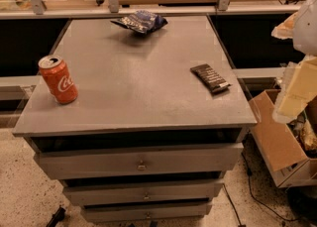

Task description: Move blue plastic bottle near blue chip bag

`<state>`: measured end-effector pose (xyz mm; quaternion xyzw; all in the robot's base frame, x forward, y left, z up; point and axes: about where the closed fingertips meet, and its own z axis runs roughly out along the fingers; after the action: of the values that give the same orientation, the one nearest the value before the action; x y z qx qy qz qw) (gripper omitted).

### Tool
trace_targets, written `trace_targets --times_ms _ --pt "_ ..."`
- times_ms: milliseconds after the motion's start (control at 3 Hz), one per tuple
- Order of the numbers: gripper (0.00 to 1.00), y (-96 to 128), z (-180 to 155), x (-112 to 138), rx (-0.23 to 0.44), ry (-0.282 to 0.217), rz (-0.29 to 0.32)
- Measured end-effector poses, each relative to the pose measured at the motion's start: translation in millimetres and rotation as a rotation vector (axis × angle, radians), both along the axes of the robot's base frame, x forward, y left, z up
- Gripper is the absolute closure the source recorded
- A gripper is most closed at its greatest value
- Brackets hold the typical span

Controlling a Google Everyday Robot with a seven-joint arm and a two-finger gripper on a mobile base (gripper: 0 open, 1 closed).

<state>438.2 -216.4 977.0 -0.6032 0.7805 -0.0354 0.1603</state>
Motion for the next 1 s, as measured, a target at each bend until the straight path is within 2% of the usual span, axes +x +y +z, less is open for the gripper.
trace_targets --times_ms 333,667,1000 --pt "0.0 0.0 0.0 0.0 0.001 0.0 -0.001" --pt "0.0 -2.9 -8.4 2.1 0.059 0.001 -0.062" --pt "0.0 5.9 -27.2 14.4 0.18 0.011 -0.185"
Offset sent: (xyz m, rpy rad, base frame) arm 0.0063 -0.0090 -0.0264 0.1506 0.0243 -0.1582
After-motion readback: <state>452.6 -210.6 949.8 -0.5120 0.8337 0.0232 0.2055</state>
